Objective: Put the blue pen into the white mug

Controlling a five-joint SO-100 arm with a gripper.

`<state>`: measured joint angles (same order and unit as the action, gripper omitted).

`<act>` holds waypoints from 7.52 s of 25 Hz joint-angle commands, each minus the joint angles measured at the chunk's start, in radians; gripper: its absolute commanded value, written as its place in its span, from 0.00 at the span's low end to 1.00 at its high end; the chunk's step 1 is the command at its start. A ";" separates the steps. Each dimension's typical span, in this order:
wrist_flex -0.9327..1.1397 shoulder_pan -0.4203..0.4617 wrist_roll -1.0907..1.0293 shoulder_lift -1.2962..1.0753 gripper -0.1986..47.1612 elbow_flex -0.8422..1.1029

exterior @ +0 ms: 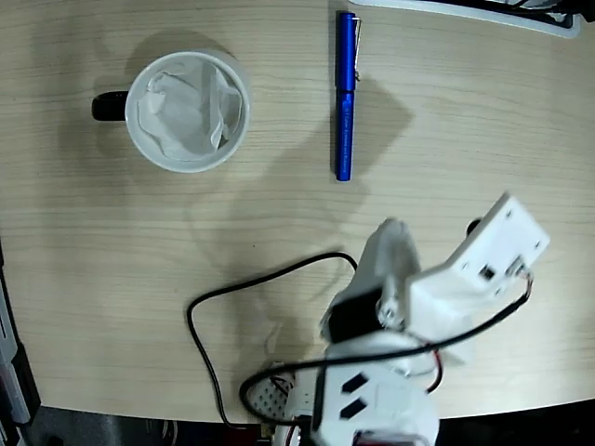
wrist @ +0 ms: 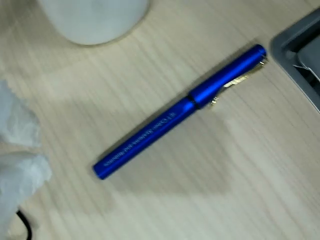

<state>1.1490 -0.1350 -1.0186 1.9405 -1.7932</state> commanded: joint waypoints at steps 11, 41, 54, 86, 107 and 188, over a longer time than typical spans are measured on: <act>0.193 -0.041 -0.285 -0.595 0.02 0.666; 0.183 0.044 -0.577 -1.186 0.40 1.108; 0.143 0.084 -0.578 -1.282 0.40 1.173; 0.083 0.098 -0.572 -1.302 0.01 1.173; -0.273 0.114 -0.575 -0.802 0.01 0.811; -1.816 0.224 0.272 0.354 0.01 -0.598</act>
<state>-0.7256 0.1227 -0.8437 2.1721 -2.4360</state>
